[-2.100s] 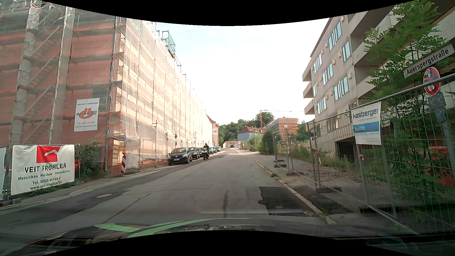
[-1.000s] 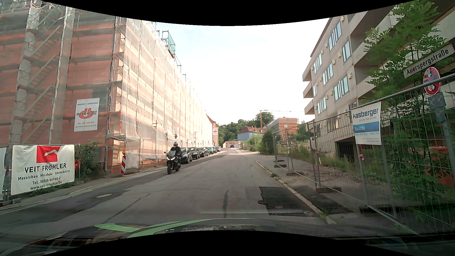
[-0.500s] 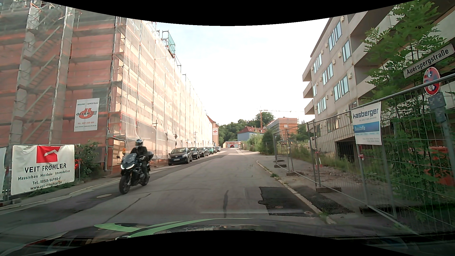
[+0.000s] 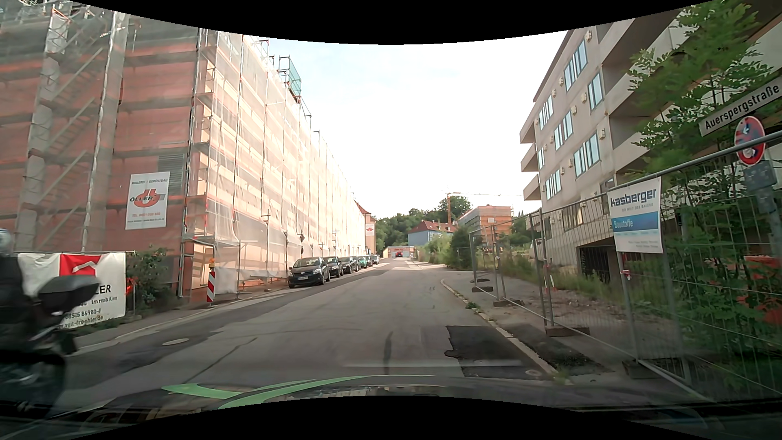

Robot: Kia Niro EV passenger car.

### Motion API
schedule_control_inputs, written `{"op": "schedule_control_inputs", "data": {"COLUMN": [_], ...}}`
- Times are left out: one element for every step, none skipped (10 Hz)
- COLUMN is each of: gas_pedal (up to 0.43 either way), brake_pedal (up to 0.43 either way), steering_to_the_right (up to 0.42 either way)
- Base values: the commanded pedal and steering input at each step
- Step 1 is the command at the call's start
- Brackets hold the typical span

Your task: Follow the waypoints while adhering to traffic rules and regulations

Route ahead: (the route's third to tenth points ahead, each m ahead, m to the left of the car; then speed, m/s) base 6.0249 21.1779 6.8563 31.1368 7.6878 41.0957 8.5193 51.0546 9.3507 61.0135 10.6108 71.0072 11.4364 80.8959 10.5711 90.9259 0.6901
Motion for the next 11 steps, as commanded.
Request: {"op": "schedule_control_inputs", "data": {"gas_pedal": [0.551, 0.551, 0.551, 0.551, 0.551, 0.551, 0.551, 0.551, 0.551, 0.551, 0.551], "brake_pedal": [0.0, 0.0, 0.0, 0.0, 0.0, 0.0, 0.0, 0.0, 0.0, 0.0, 0.0], "steering_to_the_right": [-0.045, -0.094, -0.145, -0.23, -0.303, -0.389, -0.468, -0.53, -0.611, -0.673, -0.709]}}
